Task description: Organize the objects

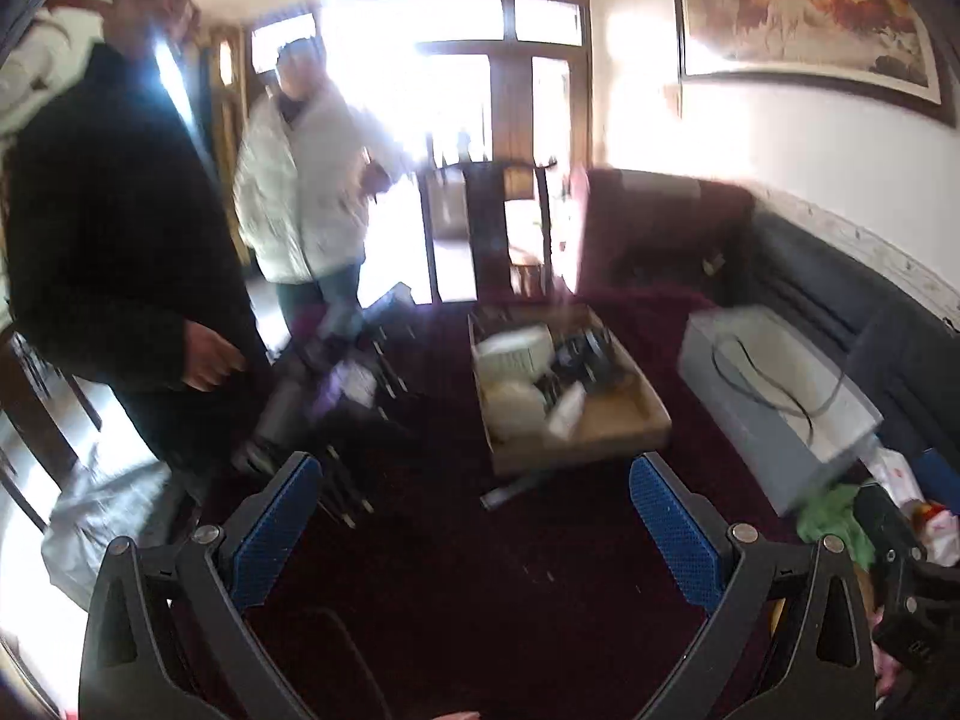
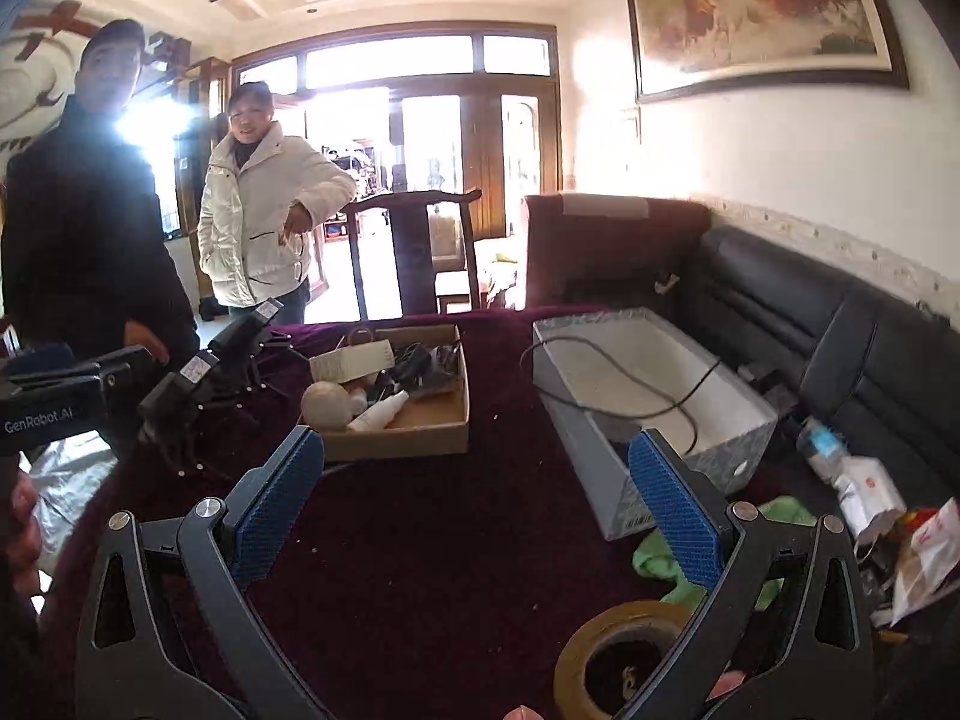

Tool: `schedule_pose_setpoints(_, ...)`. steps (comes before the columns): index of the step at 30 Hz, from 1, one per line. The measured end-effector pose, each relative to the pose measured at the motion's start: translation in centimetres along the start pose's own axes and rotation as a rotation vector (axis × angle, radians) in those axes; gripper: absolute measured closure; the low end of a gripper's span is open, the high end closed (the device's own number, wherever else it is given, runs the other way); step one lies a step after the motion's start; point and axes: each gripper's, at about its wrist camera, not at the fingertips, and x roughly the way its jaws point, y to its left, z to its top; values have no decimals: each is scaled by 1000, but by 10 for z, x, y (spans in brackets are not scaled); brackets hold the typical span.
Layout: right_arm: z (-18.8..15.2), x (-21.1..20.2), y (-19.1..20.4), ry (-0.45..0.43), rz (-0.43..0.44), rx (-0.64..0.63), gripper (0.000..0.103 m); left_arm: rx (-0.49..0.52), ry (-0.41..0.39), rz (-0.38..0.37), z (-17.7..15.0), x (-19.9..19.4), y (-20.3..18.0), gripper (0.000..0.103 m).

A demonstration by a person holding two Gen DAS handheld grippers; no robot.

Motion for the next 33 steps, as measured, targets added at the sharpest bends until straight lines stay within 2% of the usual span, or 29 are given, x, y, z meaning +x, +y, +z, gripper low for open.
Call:
schedule_pose_setpoints(1,-2,4,-1,23,12,17,0,-6,49,13,-1,8,-1,0)
schedule_pose_setpoints(2,-5,5,-1,46,24,29,0,-4,111,59,-4,19,-2,0)
schedule_pose_setpoints(5,-15,10,0,103,60,28,0,27,169,149,-14,35,-6,0)
schedule_pose_setpoints(11,-24,7,-7,103,50,24,0,-1,172,79,-21,36,-17,0)
schedule_pose_setpoints(17,-24,7,-19,116,29,51,0,29,189,43,-26,40,-33,0)
schedule_pose_setpoints(33,-25,12,-20,133,29,58,0,50,211,45,-29,46,-39,0)
